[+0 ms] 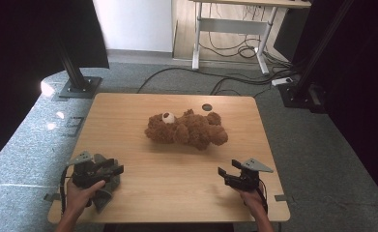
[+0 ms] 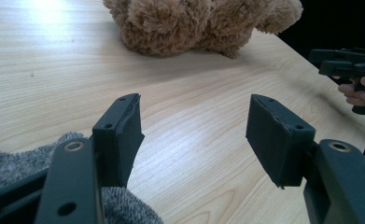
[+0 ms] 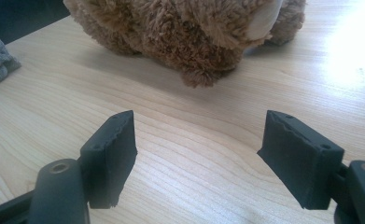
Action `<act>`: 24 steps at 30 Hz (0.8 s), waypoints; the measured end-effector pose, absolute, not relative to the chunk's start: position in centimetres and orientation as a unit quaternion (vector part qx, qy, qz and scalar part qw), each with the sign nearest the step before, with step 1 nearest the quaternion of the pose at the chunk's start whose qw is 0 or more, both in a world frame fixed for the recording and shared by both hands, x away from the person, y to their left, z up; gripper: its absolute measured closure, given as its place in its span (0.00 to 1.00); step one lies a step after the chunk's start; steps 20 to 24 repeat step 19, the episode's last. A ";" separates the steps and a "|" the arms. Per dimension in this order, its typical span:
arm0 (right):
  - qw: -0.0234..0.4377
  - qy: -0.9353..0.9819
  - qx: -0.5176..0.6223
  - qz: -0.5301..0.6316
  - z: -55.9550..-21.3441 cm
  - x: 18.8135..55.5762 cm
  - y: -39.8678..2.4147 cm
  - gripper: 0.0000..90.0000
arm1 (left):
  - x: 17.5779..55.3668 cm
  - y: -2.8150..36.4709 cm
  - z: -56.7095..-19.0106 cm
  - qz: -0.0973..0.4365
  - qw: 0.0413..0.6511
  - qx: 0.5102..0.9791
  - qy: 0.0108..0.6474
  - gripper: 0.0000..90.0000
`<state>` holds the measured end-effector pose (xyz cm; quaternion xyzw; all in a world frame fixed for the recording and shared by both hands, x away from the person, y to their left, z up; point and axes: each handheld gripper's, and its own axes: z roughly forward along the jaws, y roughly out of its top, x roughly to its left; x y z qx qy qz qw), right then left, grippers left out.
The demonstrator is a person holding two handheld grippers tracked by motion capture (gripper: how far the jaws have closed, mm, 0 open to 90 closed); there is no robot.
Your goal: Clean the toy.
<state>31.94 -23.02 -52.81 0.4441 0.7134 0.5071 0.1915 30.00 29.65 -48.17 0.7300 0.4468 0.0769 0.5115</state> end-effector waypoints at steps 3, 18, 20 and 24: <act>0.190 0.718 0.442 0.503 -53.0 32.0 -22.9 0.29 | 30.0 29.6 -48.2 0.075 0.512 0.731 0.446 0.40; 0.192 0.720 0.440 0.501 -53.1 32.1 -22.7 0.29 | 30.0 29.2 -48.5 0.072 0.506 0.737 0.443 0.39; 0.192 0.720 0.440 0.501 -53.1 32.1 -22.7 0.29 | 30.0 29.2 -48.5 0.072 0.506 0.737 0.443 0.39; 0.192 0.720 0.440 0.501 -53.1 32.1 -22.7 0.29 | 30.0 29.2 -48.5 0.072 0.506 0.737 0.443 0.39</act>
